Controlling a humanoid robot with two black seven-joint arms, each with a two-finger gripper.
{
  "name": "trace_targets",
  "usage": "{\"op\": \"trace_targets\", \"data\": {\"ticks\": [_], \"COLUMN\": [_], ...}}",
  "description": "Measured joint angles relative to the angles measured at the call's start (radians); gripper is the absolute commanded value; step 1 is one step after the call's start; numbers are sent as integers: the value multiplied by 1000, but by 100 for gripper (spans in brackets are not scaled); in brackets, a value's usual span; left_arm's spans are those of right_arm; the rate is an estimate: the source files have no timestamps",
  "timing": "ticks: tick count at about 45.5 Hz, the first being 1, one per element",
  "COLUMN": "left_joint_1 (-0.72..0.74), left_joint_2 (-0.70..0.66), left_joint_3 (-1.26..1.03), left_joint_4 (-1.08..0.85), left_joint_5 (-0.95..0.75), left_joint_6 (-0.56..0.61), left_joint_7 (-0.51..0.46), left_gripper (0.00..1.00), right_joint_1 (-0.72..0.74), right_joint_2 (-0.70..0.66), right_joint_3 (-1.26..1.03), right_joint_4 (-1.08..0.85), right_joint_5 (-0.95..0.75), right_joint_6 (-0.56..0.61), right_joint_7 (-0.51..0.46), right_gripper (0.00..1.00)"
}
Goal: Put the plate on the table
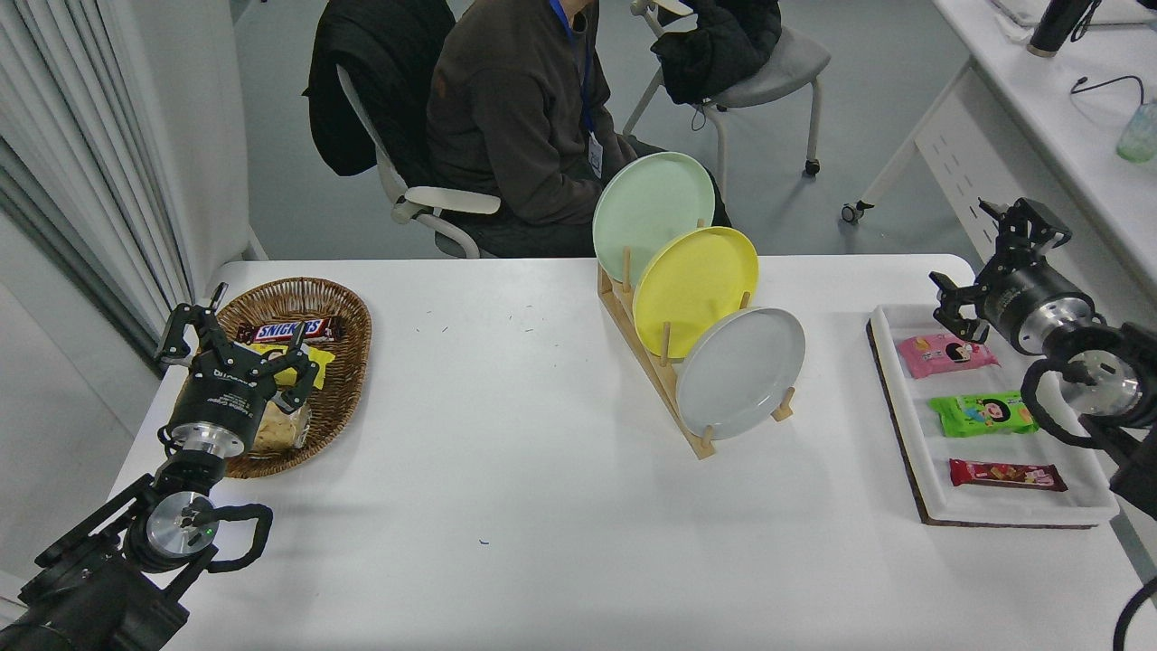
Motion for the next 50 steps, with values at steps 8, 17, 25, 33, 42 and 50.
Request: {"op": "trace_targets", "data": {"ticks": [8, 17, 25, 33, 42, 50], "left_joint_1": [0, 0, 0, 0, 0, 0], "left_joint_2": [0, 0, 0, 0, 0, 0], "left_joint_3": [0, 0, 0, 0, 0, 0], "left_joint_4": [0, 0, 0, 0, 0, 0], "left_joint_5": [0, 0, 0, 0, 0, 0], "left_joint_6": [0, 0, 0, -1, -1, -1], "left_joint_7": [0, 0, 0, 0, 0, 0], "left_gripper": [98, 98, 98, 98, 98, 98], "right_joint_1": [60, 120, 156, 198, 232, 250], "right_joint_2": [-20, -34, -54, -76, -104, -113], "right_joint_3": [-123, -251, -342, -457, -544, -564], "right_joint_4": [2, 4, 9, 35, 76, 94], "right_joint_5": [-2, -4, -15, -31, -37, -35], "right_joint_6": [3, 9, 16, 68, 171, 252], "right_joint_7": [0, 0, 0, -1, -38, -206], "right_gripper": [100, 100, 100, 100, 100, 100]}}
